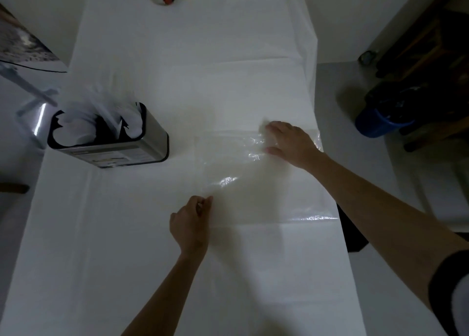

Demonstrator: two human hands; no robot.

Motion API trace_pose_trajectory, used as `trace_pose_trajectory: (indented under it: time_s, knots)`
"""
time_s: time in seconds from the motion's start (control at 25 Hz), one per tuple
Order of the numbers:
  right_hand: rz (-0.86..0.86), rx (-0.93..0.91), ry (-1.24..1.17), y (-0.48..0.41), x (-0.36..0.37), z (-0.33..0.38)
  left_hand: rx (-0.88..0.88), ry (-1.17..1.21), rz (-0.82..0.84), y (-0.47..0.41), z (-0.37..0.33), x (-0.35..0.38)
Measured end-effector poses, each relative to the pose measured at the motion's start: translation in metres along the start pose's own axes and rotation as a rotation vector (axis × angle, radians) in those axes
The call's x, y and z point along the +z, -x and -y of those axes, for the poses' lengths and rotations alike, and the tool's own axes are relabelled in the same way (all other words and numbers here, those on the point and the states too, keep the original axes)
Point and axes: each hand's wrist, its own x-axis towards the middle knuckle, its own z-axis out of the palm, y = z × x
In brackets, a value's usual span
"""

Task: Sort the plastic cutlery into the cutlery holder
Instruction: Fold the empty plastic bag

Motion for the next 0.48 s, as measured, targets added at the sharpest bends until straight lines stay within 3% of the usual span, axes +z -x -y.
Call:
trace_pose_trajectory:
  time_s: [0.24,0.36,0.48]
  knots:
    - [-0.219,-0.048,0.097,0.006,0.017,0.0,-0.067,0.138,-0.031,0.0,0.0,0.003]
    - [-0.209,-0.038,0.062,0.013,0.001,0.007,-0.115,0.188,-0.136,0.013,0.003,0.006]
    - [-0.187,-0.008,-0.063,0.043,-0.015,0.006,-0.258,0.401,-0.126,0.034,-0.006,0.01]
